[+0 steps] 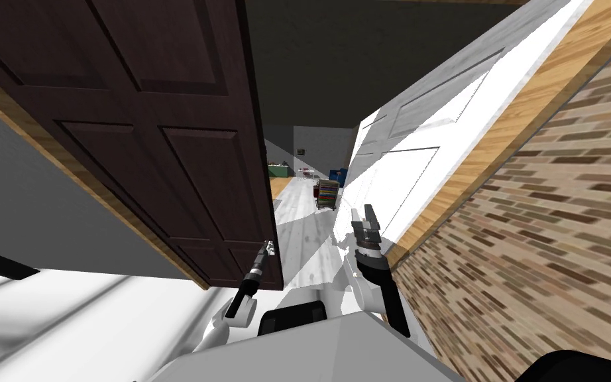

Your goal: Push the door open

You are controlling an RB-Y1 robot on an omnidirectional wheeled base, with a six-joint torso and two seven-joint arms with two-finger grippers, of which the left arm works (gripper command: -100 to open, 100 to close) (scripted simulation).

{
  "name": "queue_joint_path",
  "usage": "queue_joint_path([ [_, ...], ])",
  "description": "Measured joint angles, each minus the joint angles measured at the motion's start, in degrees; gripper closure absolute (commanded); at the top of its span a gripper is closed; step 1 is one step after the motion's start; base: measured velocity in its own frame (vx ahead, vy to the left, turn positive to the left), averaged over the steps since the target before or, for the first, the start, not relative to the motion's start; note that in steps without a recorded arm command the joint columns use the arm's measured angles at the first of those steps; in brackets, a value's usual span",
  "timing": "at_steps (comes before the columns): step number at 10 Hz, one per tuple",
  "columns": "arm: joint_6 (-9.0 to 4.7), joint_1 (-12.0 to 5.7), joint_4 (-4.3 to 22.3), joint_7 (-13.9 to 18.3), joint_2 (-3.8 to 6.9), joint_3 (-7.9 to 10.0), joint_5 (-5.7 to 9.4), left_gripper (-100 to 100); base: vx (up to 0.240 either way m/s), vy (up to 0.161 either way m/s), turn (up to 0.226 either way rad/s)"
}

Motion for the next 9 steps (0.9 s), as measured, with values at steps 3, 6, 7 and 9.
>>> queue_joint_path([
  [3, 0.19, -0.12, 0.00, -0.01, 0.02, 0.00, 0.01, 100, -0.019, 0.007, -0.006],
  [6, 0.26, 0.01, 0.09, -0.01, 0.00, -0.06, -0.01, 100, 0.029, -0.010, 0.011],
  [7, 0.21, 0.11, 0.59, -0.04, -0.16, 0.14, 0.03, 100, 0.147, -0.059, 0.044],
  [9, 0.41, 0.70, 0.47, -0.37, -0.23, 0.80, 0.21, 100, 0.170, -0.057, 0.018],
])
